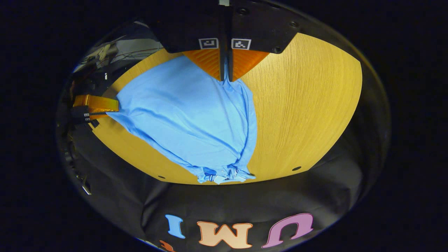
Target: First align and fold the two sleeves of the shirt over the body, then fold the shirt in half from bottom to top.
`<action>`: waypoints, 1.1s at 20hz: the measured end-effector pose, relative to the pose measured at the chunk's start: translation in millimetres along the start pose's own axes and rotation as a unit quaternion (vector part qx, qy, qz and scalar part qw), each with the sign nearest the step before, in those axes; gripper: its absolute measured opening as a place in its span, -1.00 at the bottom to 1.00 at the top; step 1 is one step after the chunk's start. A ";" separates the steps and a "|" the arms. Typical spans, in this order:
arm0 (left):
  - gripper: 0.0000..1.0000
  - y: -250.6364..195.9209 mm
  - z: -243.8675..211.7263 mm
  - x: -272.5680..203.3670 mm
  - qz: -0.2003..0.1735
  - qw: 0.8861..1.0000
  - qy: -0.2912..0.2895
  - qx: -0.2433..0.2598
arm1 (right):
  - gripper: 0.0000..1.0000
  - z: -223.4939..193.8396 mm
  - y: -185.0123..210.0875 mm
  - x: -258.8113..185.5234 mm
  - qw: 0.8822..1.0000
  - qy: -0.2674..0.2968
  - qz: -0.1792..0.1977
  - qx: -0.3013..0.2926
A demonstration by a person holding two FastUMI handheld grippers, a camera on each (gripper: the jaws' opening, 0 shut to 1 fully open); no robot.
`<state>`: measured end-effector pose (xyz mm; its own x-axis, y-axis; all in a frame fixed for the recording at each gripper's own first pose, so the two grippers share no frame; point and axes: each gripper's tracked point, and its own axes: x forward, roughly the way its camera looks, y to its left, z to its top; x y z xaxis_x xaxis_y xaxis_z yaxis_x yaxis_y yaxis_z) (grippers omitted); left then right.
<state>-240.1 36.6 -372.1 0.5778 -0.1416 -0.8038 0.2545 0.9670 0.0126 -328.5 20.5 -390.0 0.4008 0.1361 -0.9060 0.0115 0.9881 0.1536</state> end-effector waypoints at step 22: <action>-1.00 26.6 312.8 56.7 0.053 0.982 -0.181 -0.019 | -0.79 351.1 -34.3 52.2 0.972 -0.227 0.052 -0.018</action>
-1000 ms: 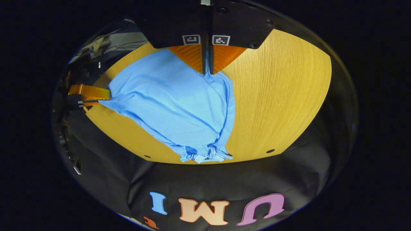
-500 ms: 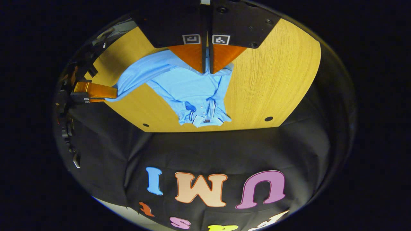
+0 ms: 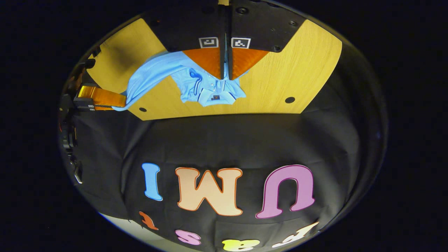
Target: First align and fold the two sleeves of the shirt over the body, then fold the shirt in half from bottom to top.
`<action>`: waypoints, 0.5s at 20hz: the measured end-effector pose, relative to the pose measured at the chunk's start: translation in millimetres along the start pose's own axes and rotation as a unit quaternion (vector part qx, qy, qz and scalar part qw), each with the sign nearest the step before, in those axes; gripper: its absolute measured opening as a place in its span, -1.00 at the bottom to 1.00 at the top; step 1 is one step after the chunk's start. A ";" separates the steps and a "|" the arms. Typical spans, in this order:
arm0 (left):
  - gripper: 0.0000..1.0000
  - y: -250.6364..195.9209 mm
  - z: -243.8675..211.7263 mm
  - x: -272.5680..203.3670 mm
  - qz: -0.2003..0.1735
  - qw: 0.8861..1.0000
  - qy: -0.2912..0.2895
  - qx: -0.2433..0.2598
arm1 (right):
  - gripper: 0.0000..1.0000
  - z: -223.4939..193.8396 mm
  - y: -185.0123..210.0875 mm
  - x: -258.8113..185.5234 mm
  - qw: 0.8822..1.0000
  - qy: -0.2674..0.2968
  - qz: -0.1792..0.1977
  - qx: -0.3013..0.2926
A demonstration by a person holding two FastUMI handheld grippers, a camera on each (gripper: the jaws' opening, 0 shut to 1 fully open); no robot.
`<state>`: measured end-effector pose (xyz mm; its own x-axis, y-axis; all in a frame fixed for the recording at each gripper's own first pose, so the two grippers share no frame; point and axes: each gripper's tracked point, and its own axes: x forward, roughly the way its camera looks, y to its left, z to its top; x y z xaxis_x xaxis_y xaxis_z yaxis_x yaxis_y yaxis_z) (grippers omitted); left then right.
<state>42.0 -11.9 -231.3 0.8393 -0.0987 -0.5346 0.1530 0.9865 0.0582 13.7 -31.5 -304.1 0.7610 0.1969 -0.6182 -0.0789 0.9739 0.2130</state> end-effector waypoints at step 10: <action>-1.00 27.9 21.2 146.9 -0.064 0.997 -0.002 0.045 | -0.95 10.6 -40.3 145.5 0.995 0.012 -0.084 0.060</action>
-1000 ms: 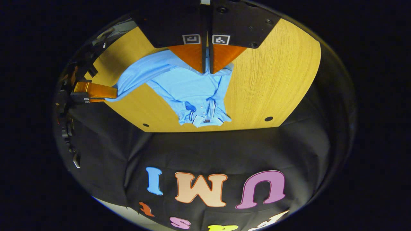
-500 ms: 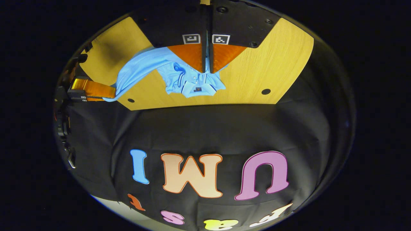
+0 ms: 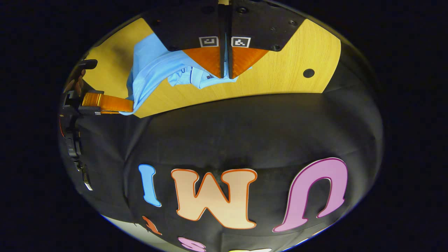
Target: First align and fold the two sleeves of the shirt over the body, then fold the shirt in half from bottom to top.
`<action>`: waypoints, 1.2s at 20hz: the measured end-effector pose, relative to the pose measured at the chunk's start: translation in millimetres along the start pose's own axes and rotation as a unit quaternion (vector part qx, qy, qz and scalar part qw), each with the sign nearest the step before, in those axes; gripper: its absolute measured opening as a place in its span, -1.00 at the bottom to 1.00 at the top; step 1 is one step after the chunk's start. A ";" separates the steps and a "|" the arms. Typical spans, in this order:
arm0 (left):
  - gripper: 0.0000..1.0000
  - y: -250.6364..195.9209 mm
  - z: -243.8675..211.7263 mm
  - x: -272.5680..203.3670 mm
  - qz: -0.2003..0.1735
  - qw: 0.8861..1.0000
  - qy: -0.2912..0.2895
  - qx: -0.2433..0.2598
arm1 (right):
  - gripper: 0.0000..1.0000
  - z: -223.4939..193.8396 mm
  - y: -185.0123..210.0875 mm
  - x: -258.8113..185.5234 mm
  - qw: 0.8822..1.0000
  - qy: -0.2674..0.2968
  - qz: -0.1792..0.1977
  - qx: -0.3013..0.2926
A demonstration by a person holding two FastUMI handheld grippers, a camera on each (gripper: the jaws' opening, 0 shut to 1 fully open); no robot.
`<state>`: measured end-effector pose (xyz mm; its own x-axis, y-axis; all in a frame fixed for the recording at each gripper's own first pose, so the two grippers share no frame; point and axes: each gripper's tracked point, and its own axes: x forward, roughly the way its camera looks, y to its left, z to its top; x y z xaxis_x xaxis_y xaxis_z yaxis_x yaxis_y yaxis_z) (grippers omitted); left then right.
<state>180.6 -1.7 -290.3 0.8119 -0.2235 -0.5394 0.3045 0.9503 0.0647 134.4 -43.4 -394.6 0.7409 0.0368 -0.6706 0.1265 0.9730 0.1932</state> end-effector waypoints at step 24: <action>0.45 7.5 23.8 -71.1 0.113 0.989 -0.042 -0.083 | 1.00 44.9 6.2 -129.9 0.986 -0.090 0.061 -0.124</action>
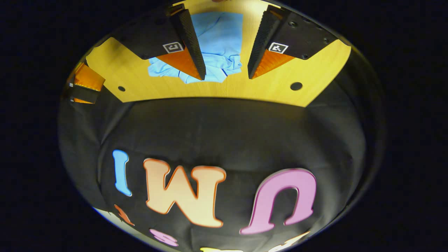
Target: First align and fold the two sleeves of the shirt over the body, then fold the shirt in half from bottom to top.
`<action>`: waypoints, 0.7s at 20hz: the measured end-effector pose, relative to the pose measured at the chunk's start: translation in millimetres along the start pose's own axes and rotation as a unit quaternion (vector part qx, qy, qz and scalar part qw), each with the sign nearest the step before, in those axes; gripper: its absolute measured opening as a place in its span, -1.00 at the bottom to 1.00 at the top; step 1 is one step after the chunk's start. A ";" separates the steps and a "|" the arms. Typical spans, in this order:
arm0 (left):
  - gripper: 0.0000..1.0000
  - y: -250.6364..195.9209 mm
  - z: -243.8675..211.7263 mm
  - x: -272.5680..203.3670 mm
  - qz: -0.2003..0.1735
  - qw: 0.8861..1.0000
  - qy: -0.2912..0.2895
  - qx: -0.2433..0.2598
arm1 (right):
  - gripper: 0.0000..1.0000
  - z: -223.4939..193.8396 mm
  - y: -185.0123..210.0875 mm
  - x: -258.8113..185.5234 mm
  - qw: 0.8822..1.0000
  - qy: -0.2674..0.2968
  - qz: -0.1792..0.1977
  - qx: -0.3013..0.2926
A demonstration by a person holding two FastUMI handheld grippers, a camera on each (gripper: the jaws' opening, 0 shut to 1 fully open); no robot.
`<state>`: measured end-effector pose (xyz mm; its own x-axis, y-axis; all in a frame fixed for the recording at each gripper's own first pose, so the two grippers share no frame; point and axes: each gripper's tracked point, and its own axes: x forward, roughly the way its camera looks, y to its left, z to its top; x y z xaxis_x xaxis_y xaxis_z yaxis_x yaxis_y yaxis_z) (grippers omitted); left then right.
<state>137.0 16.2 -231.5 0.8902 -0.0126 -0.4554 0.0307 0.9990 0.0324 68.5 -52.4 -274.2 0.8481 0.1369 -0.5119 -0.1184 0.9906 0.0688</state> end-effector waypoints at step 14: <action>0.60 -33.1 57.9 -257.1 -0.013 0.990 -0.129 0.047 | 0.98 56.8 68.5 -223.7 0.996 -0.079 -0.045 0.020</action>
<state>-66.5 -16.2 -63.9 0.9747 -0.0611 -0.2150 0.0866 0.9900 0.1113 -99.9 -15.0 -106.3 0.9257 0.0424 -0.3758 -0.0198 0.9978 0.0637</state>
